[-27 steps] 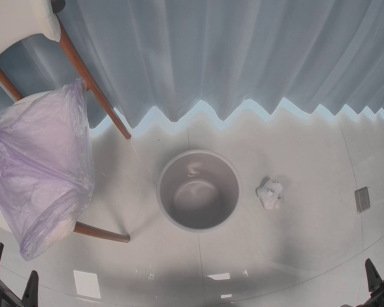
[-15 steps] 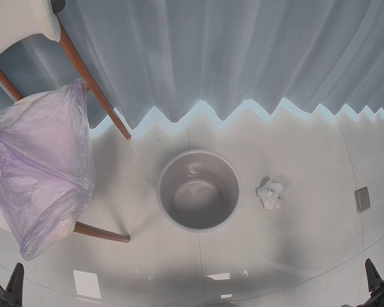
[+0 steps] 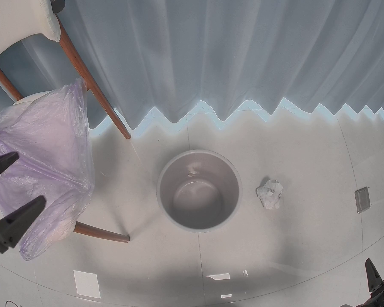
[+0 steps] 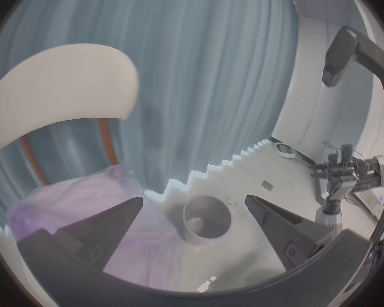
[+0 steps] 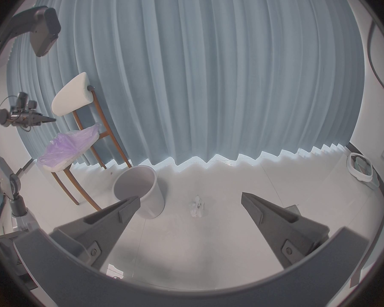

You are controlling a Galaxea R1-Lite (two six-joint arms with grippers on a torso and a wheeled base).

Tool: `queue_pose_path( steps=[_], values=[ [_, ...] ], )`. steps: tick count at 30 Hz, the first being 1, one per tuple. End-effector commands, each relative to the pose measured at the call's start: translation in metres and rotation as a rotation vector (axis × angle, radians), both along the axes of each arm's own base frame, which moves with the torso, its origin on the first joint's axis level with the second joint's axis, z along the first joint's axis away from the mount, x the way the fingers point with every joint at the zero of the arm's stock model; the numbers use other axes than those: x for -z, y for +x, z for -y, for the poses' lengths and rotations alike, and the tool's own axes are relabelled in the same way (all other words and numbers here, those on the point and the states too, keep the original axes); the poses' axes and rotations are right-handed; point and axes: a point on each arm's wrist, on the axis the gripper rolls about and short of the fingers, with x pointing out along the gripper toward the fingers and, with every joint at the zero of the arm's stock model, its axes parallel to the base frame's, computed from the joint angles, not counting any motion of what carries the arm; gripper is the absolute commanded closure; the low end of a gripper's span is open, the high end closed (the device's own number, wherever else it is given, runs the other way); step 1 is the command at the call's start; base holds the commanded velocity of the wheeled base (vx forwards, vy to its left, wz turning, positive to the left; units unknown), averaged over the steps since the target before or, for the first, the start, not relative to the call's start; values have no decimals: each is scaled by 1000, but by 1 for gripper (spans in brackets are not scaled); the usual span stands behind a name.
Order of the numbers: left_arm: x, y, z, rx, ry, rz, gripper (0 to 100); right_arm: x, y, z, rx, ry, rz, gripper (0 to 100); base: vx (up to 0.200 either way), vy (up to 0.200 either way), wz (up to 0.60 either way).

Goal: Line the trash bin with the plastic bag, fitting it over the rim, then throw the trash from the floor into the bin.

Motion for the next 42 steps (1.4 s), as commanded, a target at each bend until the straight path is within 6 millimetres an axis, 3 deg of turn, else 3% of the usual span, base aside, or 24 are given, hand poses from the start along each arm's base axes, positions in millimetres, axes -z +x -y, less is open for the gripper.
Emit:
queue_pose_path(
  steps=[1, 6, 11, 19, 24, 30, 35, 42],
  values=[
    [-14, 69, 44, 154, 174, -45, 0, 5, 0, 0, -1, 0, 1, 0, 0, 0, 0],
    [-22, 84, 51, 23, 245, -11, 0, 5, 0, 0, -1, 0, 2, 0, 0, 0, 0],
    [-33, 84, 67, -107, 262, 3, 0, 5, 0, 0, -1, 0, 2, 0, 0, 0, 0],
    [-32, 77, 103, -296, 348, -25, 0, 5, 0, 0, -3, 0, 2, 0, 0, 0, 0],
    [-18, 87, 111, -338, 432, -75, 0, 5, 0, 0, -3, 0, 2, 0, 0, 0, 0],
    [-11, 106, 97, -355, 617, -69, 0, 5, 0, 0, -3, 0, 2, 0, 0, 0, 0],
    [-5, 125, 82, -477, 790, -75, 0, 5, 0, 0, -4, 0, 2, 0, 0, 0, 0],
    [9, 137, 93, -503, 842, -112, 0, 5, 0, 0, -4, -1, 2, 0, 0, 0, 0]
  ],
)
